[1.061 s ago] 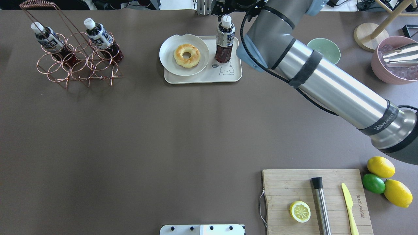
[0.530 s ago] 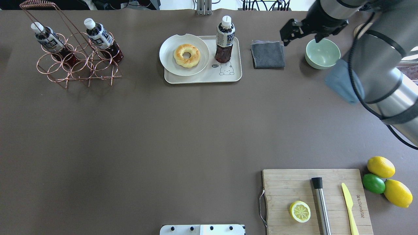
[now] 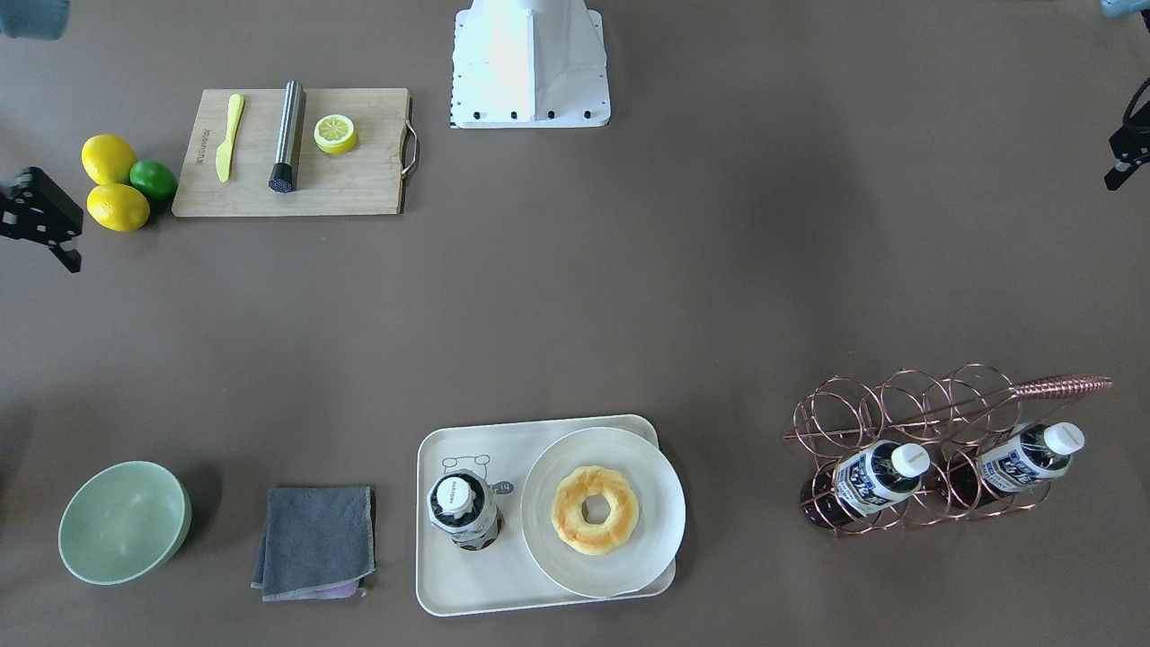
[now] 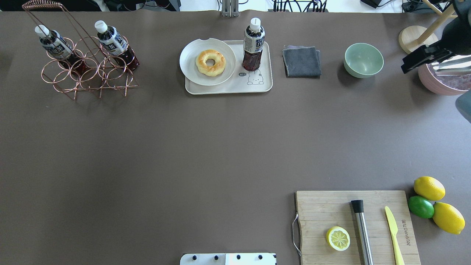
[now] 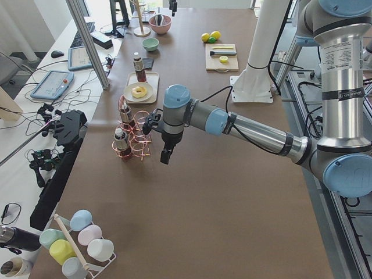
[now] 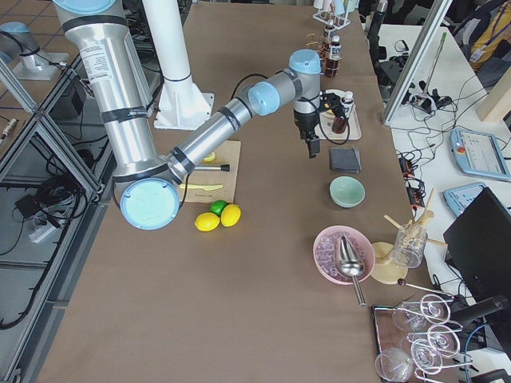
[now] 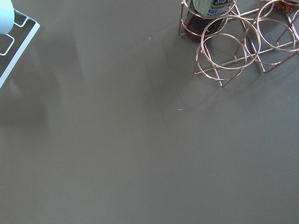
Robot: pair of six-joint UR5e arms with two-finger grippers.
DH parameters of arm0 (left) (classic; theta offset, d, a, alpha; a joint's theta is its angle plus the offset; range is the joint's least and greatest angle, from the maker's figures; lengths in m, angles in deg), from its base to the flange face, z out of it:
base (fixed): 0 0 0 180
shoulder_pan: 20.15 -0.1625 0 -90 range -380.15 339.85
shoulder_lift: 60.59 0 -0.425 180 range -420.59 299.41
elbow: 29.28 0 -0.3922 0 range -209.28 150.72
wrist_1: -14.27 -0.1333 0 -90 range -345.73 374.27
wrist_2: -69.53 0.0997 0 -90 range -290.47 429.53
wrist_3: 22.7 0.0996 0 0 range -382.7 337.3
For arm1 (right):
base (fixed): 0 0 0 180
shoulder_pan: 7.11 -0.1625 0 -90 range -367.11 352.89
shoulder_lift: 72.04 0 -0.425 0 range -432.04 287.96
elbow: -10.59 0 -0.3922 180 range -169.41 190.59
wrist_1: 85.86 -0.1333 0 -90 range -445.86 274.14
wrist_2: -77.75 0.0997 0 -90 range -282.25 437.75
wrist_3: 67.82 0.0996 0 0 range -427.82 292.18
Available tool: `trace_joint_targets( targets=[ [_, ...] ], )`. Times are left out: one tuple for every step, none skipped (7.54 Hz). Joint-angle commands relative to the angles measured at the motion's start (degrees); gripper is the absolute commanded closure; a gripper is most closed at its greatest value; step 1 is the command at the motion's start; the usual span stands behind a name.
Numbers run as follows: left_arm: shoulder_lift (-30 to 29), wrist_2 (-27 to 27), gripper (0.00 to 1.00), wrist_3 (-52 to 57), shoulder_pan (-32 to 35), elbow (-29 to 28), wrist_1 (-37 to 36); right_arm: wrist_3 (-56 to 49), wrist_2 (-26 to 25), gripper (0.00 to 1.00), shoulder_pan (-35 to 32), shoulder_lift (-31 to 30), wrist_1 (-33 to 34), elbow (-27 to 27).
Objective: Place tea on tray
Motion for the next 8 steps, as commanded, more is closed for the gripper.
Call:
trace_joint_targets(
  targets=[
    [-0.3,0.0,0.03,0.9,0.0,-5.9,3.5,-15.3,1.6,0.0,-7.6,-9.6,0.0,-0.2],
    [-0.3,0.0,0.03,0.9,0.0,-7.5,5.9,-20.2,1.6,0.0,-10.3,-12.6,0.0,-0.2],
    [-0.3,0.0,0.03,4.9,0.0,-8.5,5.8,-25.8,2.8,0.0,-12.9,-16.3,-0.4,-0.3],
    [-0.3,-0.1,0.03,9.3,0.1,-9.9,5.5,-28.2,3.5,0.0,-14.8,-20.4,-4.1,-0.8],
    [0.2,-0.1,0.03,9.8,0.1,-10.0,5.8,-31.4,3.7,0.0,-17.0,-23.4,-8.2,-3.4],
    [0.7,-1.9,0.03,9.9,1.0,-9.1,6.1,-35.3,4.0,0.0,-18.7,-24.5,-11.7,-8.1],
    [1.0,-6.8,0.03,10.3,3.0,-9.0,6.0,-38.2,5.6,0.0,-20.6,-24.6,-16.4,-13.3],
    [2.6,-7.6,0.03,11.2,3.2,-8.6,6.4,-38.9,6.6,0.0,-21.3,-24.9,-20.3,-17.0]
  ],
)
